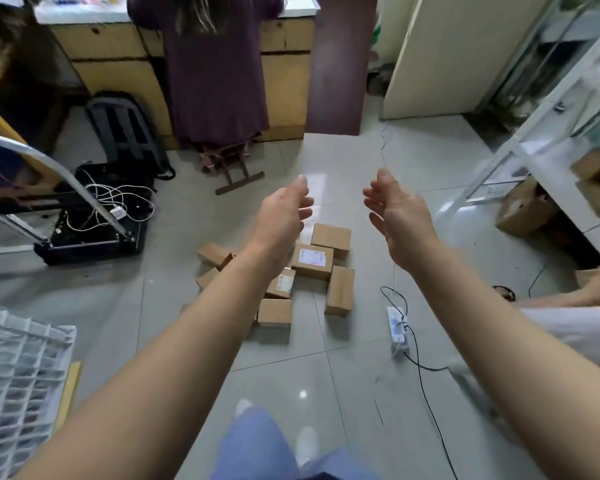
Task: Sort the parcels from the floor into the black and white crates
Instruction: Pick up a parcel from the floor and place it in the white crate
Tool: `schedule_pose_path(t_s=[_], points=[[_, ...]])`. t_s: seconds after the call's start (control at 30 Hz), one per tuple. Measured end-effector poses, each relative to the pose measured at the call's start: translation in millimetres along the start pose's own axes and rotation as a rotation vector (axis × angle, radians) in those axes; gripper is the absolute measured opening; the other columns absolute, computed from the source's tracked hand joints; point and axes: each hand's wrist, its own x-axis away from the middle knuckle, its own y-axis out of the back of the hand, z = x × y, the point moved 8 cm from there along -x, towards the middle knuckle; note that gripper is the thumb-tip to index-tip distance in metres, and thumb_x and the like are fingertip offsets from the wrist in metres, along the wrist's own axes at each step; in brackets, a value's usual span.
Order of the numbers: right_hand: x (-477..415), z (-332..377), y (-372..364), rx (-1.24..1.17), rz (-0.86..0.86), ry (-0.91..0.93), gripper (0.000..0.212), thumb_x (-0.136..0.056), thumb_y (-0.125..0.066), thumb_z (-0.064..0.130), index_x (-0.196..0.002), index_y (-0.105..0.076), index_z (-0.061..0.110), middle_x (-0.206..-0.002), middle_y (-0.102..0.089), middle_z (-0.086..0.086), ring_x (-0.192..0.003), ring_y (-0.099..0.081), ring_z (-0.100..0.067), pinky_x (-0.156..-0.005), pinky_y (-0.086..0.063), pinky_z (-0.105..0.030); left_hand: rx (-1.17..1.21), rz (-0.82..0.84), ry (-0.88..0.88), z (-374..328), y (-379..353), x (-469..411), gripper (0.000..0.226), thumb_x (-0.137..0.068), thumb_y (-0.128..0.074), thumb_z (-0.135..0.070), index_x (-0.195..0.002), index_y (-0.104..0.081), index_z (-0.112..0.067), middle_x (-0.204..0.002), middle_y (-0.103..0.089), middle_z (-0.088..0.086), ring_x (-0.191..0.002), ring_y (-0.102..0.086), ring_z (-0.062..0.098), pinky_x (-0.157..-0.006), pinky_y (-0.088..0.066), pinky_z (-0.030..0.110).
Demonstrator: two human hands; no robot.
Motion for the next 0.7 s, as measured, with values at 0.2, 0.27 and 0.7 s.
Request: schedule_pose_path(t_s=[0.2, 0.27, 0.7], points=[[-66.3, -25.4, 20.3, 0.027, -0.065, -0.063, 0.036, -0.089, -0.053, 0.053, -0.100, -0.060, 0.020, -0.104, -0.065, 0.002, -0.104, -0.061, -0.015, -0.100, -0.044, -0.038, -0.019, 0.042, 0.118, 23.4, -37.7, -65.2, 0.028, -0.098, -0.042, -0.038, -0.090, -0.057, -0.015, -0.098, -0.059, 0.004, -0.094, -0.060, 0.020, -0.099, -0.044, 0.042], [-90.9, -32.4, 22.8, 0.049, -0.081, -0.086, 0.034, -0.089, -0.053, 0.053, -0.098, -0.060, 0.021, -0.101, -0.064, 0.004, -0.104, -0.061, -0.016, -0.100, -0.044, -0.037, 0.000, 0.047, 0.160, 32.1, -47.1, -91.2, 0.029, -0.098, -0.042, -0.037, -0.092, -0.057, -0.013, -0.098, -0.059, 0.004, -0.093, -0.059, 0.021, -0.101, -0.044, 0.043], [-259.8, -135.0, -22.7, 0.305, 0.024, -0.225, 0.022, -0.094, -0.051, 0.045, -0.087, -0.056, 0.024, -0.087, -0.059, 0.013, -0.082, -0.055, -0.001, -0.066, -0.041, -0.018, 0.144, -0.127, 0.474, 174.3, -46.8, -237.9, 0.028, -0.098, -0.043, -0.036, -0.085, -0.057, -0.015, -0.082, -0.058, 0.001, -0.083, -0.057, 0.019, -0.080, -0.043, 0.032]])
